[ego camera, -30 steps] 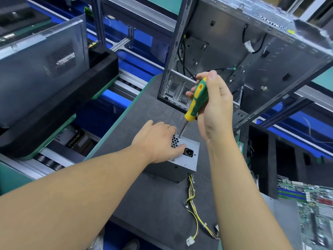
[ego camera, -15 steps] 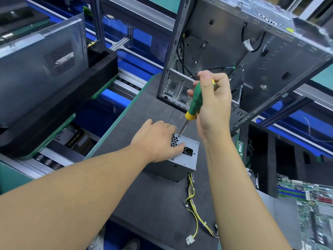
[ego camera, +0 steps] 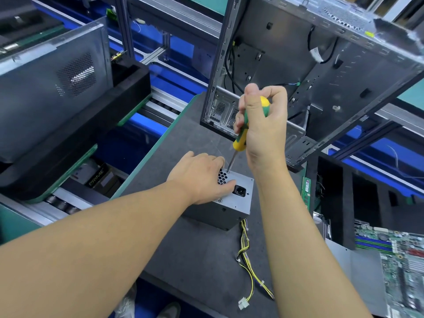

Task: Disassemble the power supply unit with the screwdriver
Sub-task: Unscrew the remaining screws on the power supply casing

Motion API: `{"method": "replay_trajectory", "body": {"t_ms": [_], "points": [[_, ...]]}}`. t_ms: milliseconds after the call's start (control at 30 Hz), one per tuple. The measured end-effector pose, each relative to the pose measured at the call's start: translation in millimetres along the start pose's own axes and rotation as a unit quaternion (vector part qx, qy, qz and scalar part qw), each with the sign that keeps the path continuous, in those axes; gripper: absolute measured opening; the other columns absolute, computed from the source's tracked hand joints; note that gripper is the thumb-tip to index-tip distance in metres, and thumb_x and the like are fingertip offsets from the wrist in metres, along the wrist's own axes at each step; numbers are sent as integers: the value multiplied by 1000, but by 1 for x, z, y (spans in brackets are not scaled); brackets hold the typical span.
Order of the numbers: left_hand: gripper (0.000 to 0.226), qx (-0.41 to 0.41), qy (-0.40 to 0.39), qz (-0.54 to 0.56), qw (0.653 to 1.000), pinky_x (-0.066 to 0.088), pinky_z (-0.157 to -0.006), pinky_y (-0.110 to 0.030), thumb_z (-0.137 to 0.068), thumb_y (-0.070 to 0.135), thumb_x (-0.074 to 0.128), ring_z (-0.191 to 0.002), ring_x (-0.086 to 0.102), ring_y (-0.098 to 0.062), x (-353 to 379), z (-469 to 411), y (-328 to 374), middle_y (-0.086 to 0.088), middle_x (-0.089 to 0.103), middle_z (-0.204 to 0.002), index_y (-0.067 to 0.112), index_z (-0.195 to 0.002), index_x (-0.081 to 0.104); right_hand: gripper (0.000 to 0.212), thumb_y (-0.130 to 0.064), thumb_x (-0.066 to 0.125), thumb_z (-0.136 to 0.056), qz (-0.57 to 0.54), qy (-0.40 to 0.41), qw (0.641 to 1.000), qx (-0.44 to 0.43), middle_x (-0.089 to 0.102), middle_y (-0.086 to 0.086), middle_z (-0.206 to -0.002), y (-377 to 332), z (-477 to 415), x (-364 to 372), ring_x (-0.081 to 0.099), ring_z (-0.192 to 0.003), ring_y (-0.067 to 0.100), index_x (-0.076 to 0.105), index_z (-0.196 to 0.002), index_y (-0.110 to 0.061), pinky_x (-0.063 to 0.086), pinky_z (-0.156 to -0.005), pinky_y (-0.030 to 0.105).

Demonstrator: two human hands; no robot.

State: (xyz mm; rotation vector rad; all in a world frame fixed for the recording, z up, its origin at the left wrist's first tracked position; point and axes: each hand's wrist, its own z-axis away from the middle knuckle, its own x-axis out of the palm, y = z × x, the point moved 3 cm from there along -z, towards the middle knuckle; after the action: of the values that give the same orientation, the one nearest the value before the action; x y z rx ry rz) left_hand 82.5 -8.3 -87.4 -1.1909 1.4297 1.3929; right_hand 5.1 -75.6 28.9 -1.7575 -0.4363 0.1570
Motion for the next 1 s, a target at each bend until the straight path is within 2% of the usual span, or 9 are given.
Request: {"method": "replay_trajectory", "body": {"t_ms": [133,267,400,567,633,733,833,900,1000], "points": [[45,0,-9,3,1000,30,-75,-36,-83,69,24,-78,38,-16,0,-1,0,13,29,-67,26,-84,39,19,-30,59,-95,23,55,998,3,54,-17,-62,-1,2,-10,54,-61,10,52,-88,-13,52,-58,23],[49,4,3,-12,1000,29,-76,-35,-84,69,24,-77,38,-17,-1,-2,1,12,35,-66,25,-83,46,33,-32,44,-101,18,18,1000,11,62,0,-77,-1,5,-8,59,-72,17,68,-97,-10,54,-73,35],[48,13,14,-16,1000,26,-75,-34,-83,69,22,-78,38,-17,-3,-1,1,11,40,-71,26,-83,45,31,-32,34,-103,9,-1,1000,23,59,0,-71,-1,6,2,52,-61,16,58,-96,-15,43,-59,33],[45,14,23,-7,1000,26,-74,-34,-83,68,24,-79,37,-17,-2,1,0,12,40,-71,27,-81,43,28,-40,56,-93,34,9,999,15,55,-4,-67,1,3,4,48,-55,12,45,-93,-14,42,-50,30],[46,11,20,-6,1000,27,-74,-34,-84,69,25,-80,38,-16,-1,0,0,12,42,-73,27,-82,43,26,-34,59,-95,43,20,999,3,58,-7,-70,2,2,1,50,-57,12,45,-94,-12,45,-52,30],[45,12,15,-7,1000,30,-76,-35,-84,69,24,-80,39,-16,-1,0,-2,12,44,-74,27,-82,41,20,-34,56,-95,58,45,997,2,63,-14,-72,1,2,-7,59,-67,9,56,-93,-14,53,-66,34],[43,18,15,-7,1000,29,-76,-35,-85,68,24,-78,37,-17,-1,0,-1,11,40,-71,28,-77,36,23,-31,53,-93,30,70,997,18,59,-9,-73,0,2,-17,60,-68,12,68,-92,-14,53,-73,41],[43,22,8,-10,1000,29,-75,-34,-86,67,26,-78,36,-18,-1,0,0,10,40,-75,27,-80,40,24,-27,49,-91,8,61,998,22,56,-3,-75,-1,3,-18,54,-66,15,68,-95,-15,50,-63,38],[40,24,0,-11,1000,26,-74,-34,-88,65,27,-78,35,-19,-1,-1,1,9,35,-74,27,-77,36,13,-24,44,-89,-14,29,999,32,54,-1,-70,-1,4,-10,47,-59,16,52,-96,-17,39,-51,30]]}}
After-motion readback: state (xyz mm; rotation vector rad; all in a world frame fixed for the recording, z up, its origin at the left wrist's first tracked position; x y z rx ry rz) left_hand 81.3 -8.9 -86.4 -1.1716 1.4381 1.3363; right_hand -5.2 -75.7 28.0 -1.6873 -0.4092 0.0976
